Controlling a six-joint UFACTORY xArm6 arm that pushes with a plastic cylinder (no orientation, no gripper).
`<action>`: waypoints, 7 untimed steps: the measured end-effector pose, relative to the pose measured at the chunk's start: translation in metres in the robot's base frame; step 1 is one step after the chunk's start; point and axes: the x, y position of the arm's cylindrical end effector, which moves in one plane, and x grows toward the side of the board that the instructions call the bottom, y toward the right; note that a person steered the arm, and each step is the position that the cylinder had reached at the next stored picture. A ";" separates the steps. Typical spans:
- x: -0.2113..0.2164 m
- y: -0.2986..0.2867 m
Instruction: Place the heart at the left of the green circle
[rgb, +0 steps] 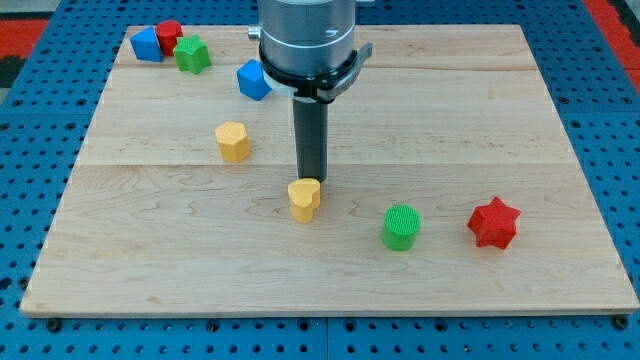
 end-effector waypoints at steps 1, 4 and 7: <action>0.010 -0.002; 0.019 -0.025; 0.019 -0.040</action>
